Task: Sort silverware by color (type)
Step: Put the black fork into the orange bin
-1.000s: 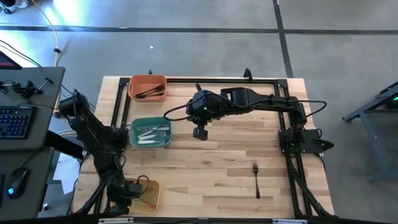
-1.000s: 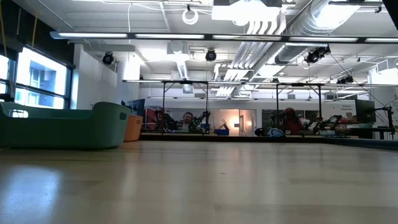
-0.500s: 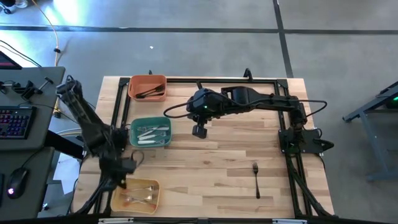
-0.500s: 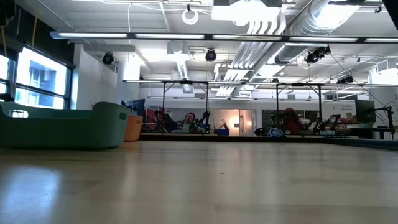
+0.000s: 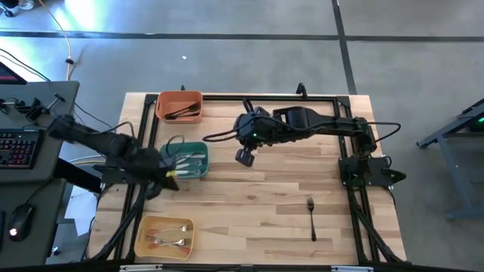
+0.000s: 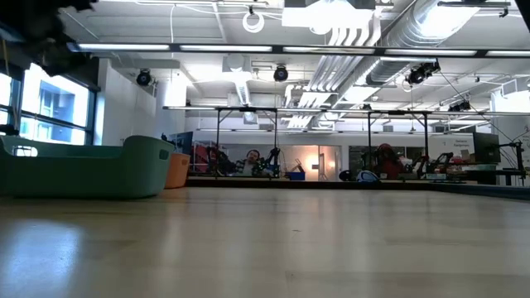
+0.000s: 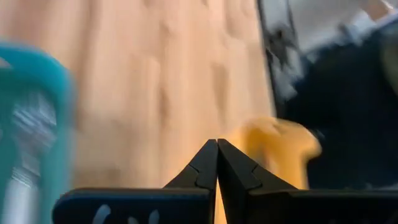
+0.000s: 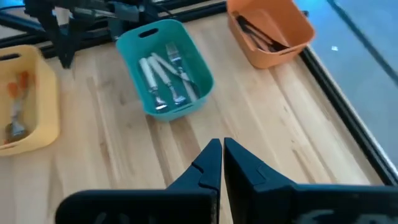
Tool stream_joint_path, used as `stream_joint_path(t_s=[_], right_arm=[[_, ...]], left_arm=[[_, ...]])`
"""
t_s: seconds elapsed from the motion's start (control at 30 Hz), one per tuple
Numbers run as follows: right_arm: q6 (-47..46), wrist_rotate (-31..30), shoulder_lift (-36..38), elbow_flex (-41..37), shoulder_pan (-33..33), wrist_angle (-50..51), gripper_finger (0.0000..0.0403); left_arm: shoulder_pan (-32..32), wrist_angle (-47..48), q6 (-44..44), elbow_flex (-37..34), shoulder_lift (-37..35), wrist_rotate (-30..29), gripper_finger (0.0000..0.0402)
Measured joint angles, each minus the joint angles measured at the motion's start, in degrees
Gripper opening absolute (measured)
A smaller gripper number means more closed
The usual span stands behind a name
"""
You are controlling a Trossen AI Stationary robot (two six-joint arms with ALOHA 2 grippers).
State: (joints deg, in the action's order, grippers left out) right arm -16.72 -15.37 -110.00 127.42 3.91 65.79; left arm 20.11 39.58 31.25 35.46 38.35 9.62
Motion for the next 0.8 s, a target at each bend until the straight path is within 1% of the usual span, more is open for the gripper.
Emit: stream_joint_path(t_s=[0.07, 0.13, 0.23, 0.3, 0.4, 0.47, 0.67, 0.8], right_arm=[[-1.3, -2.1, 0.0, 0.0, 0.4, 0.5, 0.0], [-1.8, -2.8, 0.0, 0.0, 0.6, -0.1, 0.0], [-2.7, -2.9, 0.0, 0.0, 0.7, -1.4, 0.0], [-4.0, -2.8, 0.0, 0.0, 1.0, -1.7, 0.0], [-8.6, -1.6, 0.8, 0.0, 1.1, -0.1, 0.0], [-10.6, -1.6, 1.4, 0.0, 1.5, 2.0, 0.0], [-14.0, -5.4, 2.4, 0.0, 4.2, 4.8, 0.0], [-16.1, -6.1, 2.8, 0.0, 5.0, 6.6, 0.0]], left_arm=[[-5.8, -1.9, -5.1, 0.0, 1.1, -0.6, 0.0], [-11.6, -4.5, -8.2, 0.0, 2.4, 0.6, 0.0], [-18.4, -8.7, -10.6, 0.0, 3.8, 7.0, 0.0], [-21.5, -9.9, -11.0, 0.0, 4.2, 10.2, 0.0], [-24.5, -9.9, -10.9, 0.0, 3.9, 15.0, 0.0], [-25.7, -10.1, -11.0, 0.0, 3.3, 16.3, 0.0], [-29.2, -14.1, -11.9, 0.0, 3.6, 16.4, 0.0], [-32.1, -15.7, -12.1, 0.0, 3.9, 16.4, 0.0]])
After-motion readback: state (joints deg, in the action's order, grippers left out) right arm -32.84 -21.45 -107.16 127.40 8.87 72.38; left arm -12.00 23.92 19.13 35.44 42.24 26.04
